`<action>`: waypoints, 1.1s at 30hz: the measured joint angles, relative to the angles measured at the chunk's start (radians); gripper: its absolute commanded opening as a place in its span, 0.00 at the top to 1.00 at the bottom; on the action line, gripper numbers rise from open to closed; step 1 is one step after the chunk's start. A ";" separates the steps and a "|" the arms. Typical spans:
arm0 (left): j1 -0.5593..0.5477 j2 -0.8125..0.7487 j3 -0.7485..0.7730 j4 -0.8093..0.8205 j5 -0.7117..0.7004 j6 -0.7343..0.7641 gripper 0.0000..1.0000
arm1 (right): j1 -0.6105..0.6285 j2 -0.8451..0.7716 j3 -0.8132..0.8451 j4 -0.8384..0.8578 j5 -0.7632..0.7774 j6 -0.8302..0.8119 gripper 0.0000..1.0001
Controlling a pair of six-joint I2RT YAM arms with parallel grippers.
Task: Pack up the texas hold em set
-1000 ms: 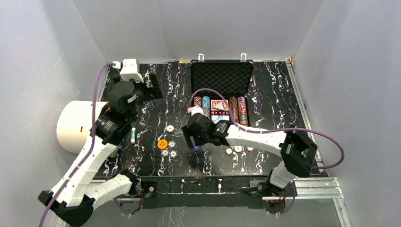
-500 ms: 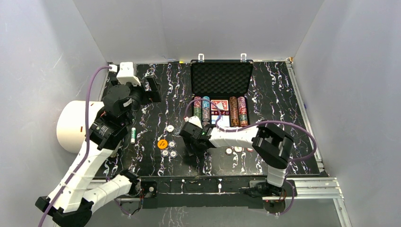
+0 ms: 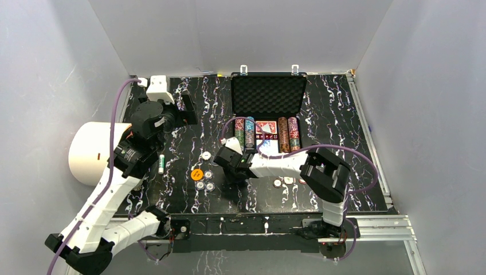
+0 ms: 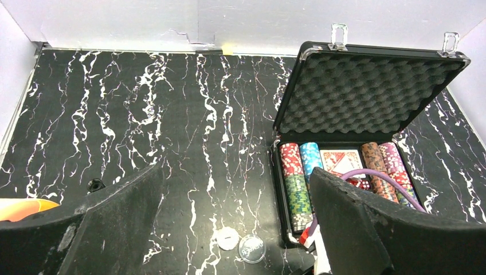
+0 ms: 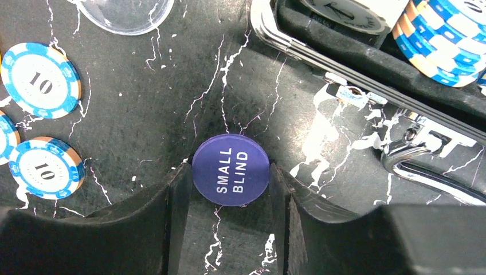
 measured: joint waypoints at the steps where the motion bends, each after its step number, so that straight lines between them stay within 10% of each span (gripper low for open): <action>1: 0.000 0.000 0.000 0.000 0.000 0.000 0.02 | 0.000 -0.002 0.000 0.000 0.001 0.004 0.48; 18: 0.000 0.006 -0.031 0.007 -0.030 -0.016 0.02 | -0.231 -0.381 -0.029 -0.021 0.049 -0.014 0.45; 33: 0.000 0.133 -0.131 0.004 0.047 -0.109 0.02 | -0.574 -0.126 0.025 0.046 -0.016 -0.174 0.44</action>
